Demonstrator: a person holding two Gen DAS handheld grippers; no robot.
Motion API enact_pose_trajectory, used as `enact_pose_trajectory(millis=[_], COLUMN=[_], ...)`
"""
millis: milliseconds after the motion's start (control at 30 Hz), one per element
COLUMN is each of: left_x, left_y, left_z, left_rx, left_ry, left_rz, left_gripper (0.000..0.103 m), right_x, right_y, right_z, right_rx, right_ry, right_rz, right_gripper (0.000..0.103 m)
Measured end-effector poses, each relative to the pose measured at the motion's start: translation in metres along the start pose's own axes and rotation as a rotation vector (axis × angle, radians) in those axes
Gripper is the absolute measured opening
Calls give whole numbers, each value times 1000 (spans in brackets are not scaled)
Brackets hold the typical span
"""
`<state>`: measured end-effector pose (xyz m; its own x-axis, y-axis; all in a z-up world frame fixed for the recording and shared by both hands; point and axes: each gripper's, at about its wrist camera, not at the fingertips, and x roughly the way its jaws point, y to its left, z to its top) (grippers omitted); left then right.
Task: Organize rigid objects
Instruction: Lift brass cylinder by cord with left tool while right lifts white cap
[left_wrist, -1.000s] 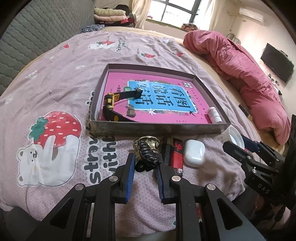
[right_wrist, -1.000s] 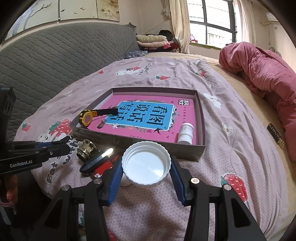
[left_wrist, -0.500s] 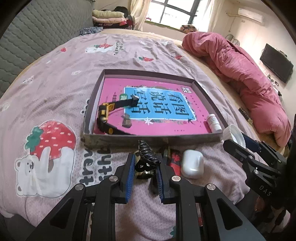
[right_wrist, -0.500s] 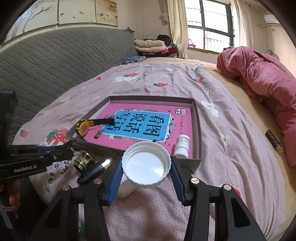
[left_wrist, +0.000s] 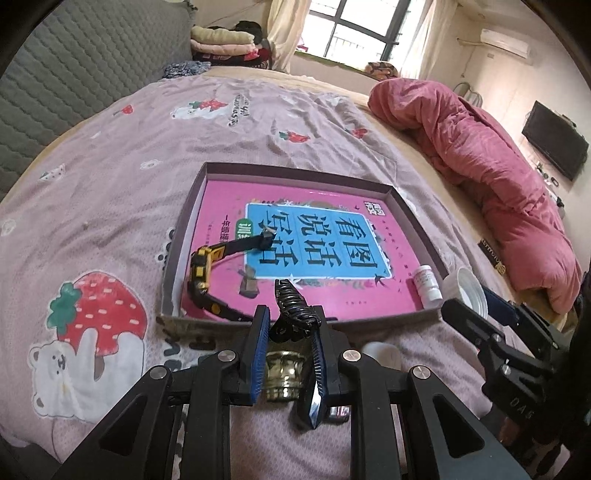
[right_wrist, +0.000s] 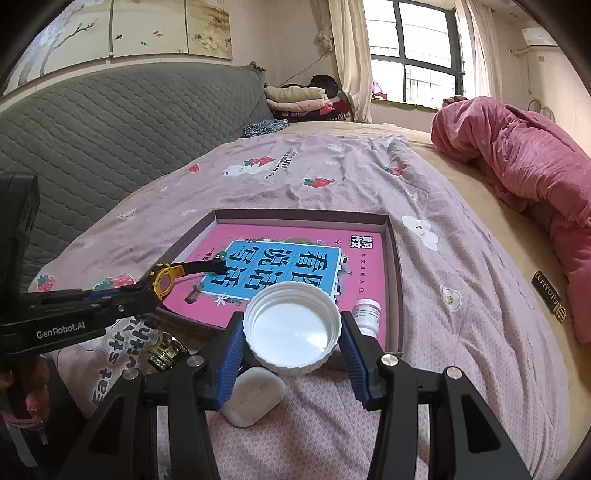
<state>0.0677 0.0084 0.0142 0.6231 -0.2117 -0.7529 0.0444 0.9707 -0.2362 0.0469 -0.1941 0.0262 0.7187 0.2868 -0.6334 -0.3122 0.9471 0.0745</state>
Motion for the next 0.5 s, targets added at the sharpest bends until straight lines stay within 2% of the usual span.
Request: enact_pose_trajectory(millis=[500], left_x=[9], left_y=[-6], left_z=[25], left_rx=[-20], left_ry=[-31], left_rz=[-21], left_gripper=[22], right_x=[3], right_y=[0], right_z=[13], right_rx=[3], right_ry=[-16], right_rz=[-11], right_gripper=[50])
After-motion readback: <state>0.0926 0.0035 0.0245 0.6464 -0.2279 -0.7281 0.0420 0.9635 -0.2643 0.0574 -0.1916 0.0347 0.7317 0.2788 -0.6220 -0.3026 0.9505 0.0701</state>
